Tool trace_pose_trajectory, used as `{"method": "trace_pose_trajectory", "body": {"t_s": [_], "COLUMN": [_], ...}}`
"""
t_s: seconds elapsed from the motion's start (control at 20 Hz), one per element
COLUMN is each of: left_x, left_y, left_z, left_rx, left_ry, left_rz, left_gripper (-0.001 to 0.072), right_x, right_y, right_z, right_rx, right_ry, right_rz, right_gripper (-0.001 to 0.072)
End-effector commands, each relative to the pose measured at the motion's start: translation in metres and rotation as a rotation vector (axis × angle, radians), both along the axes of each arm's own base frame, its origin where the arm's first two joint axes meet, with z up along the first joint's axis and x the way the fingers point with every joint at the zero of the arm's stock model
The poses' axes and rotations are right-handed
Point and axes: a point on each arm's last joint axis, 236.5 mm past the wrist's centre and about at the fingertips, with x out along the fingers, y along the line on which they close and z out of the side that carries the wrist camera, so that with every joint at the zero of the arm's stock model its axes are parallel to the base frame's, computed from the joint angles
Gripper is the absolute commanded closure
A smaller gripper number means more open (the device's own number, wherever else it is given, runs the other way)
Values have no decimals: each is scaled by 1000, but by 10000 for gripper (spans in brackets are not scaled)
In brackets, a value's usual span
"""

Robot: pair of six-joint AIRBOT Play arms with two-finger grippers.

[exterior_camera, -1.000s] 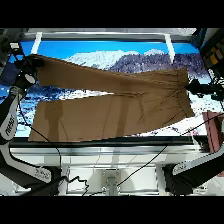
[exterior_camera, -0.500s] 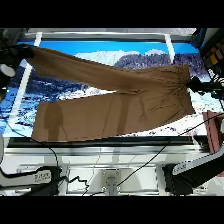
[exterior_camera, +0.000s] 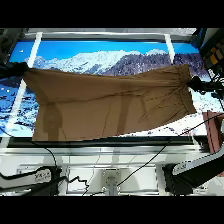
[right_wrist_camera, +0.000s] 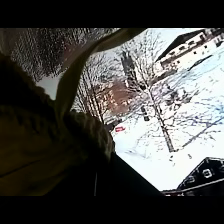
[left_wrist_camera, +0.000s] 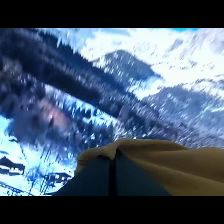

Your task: Fold the clothes and pants, and hang the long-sleeved shirts on hangers.

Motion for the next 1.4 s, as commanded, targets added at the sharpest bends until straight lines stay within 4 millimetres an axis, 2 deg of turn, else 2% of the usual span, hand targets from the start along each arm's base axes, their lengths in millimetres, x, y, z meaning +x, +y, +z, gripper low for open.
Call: {"method": "trace_pose_trajectory", "body": {"t_s": [0.0, 0.1, 0.2, 0.35, 0.5, 0.55, 0.6, 0.65, 0.7, 0.75, 0.8, 0.85, 0.9, 0.95, 1.0, 1.05, 1.1, 1.15, 1.2, 1.25, 1.3, 1.35], "left_x": [33, 66, 88, 107, 119, 120, 120, 119, 117, 115, 112, 108, 103, 98, 91, 82, 71, 59, 47, 33, 17, -5], "left_y": [8, 6, 1, -7, -16, -17, -19, -22, -23, -24, -23, -24, -23, -23, -24, -24, -25, -28, -30, -34, -38, -43], "left_z": [-70, -89, -98, -110, -104, -99, -96, -93, -91, -90, -88, -85, -82, -78, -74, -68, -62, -53, -42, -30, -19, -9], "left_rx": [-3, 29, 55, 80, 98, 102, 100, 91, 87, 83, 78, 72, 66, 59, 51, 40, 30, 20, 11, 3, -7, -16], "left_ry": [28, -72, -158, -240, -313, -331, -333, -327, -312, -299, -282, -263, -241, -217, -189, -153, -116, -79, -50, -20, 18, 69], "left_rz": [23, 21, 14, 5, -6, -7, -9, -10, -13, -16, -16, -18, -19, -20, -23, -24, -27, -34, -38, -47, -54, -63], "left_gripper": [684, 683, 683, 682, 669, 512, 149, -2, 0, 0, -1, 0, 1, 6, 6, 7, 8, 13, 41, 182, 355, 513], "right_x": [1, 1, 1, 3, 3, 3, 3, 3, 3, 3, 3, 3, 3, 3, 3, 2, -1, -5, -9, -16, -23, -32], "right_y": [0, 0, -1, -5, -6, -6, -6, -6, -6, -7, -7, -7, -7, -9, -10, -12, -14, -14, -13, -14, -13, -12], "right_z": [1, 1, 1, 2, 1, 1, 1, 1, 1, 1, 1, 1, 1, 2, 3, 6, 11, 18, 27, 38, 51, 64], "right_rx": [-2, -2, -4, -17, -22, -22, -23, -23, -24, -24, -25, -25, -26, -28, -28, -28, -22, -15, -5, 4, 15, 27], "right_ry": [-2, -2, -4, -12, -9, -9, -10, -10, -11, -11, -11, -11, -12, -14, -15, -17, -20, -21, -20, -20, -21, -22], "right_rz": [-1, -1, -3, -18, -17, -17, -18, -18, -19, -19, -20, -20, -22, -25, -30, -33, -36, -35, -34, -31, -28, -20], "right_gripper": [675, 676, 675, 676, 675, 676, 676, 672, 610, 453, 343, 341, 302, 227, 99, 85, 95, 136, 228, 386, 599, 677]}}
